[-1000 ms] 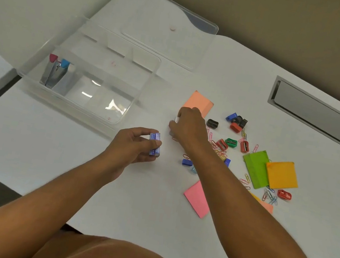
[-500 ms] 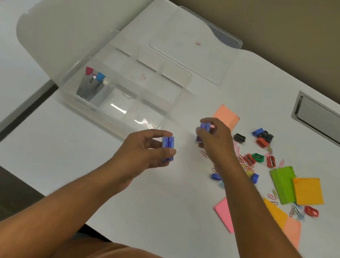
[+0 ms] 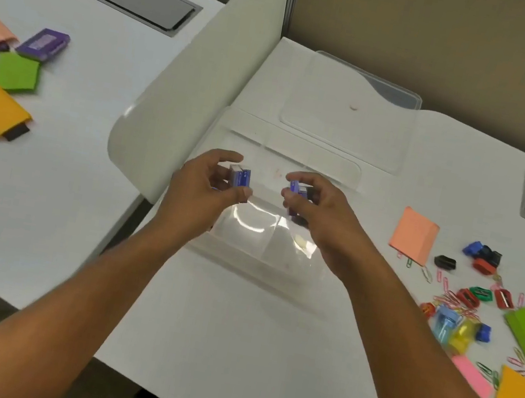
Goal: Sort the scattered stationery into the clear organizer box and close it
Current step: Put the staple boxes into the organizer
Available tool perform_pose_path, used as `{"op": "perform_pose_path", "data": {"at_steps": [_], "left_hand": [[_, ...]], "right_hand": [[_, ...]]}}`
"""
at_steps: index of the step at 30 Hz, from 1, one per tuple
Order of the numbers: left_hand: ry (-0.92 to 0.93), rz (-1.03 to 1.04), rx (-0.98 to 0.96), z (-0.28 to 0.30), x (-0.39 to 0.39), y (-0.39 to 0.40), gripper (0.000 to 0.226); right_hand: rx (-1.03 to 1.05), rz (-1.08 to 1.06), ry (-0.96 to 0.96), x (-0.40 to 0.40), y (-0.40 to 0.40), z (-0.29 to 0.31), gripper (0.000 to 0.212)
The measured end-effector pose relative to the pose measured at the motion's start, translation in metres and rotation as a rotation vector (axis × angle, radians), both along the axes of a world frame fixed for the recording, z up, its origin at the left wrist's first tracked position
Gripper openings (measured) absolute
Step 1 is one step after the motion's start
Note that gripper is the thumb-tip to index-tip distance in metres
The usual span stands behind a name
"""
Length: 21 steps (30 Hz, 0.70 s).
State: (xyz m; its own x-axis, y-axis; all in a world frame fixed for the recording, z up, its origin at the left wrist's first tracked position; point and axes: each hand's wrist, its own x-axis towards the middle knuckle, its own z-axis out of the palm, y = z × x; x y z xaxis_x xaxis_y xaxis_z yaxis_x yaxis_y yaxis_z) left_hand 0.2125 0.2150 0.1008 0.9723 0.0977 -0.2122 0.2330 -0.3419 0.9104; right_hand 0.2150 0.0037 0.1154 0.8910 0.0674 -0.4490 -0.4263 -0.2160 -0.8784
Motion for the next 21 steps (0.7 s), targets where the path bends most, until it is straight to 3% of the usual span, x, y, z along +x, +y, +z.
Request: {"op": "perform_pose_path", "data": {"at_steps": [6,11,18,21], "left_hand": [[-0.184,-0.112,0.479,-0.026,0.075,0.024,0.052],[-0.223,-0.232,0.786,-0.041,0.099,0.024,0.032],[-0.226,-0.187,0.744,-0.057,0.108,0.028,0.023],[-0.222,-0.170,0.686,-0.055,0.107,0.028,0.036]], "right_hand": [[-0.215,0.007,-0.258,0.077,0.062,-0.009,0.031],[-0.475,0.115,-0.284,0.121,0.093,-0.030,0.029],[-0.716,0.259,-0.273,0.144,0.111,-0.043,0.030],[-0.767,0.272,-0.274,0.144,0.113,-0.039,0.026]]}}
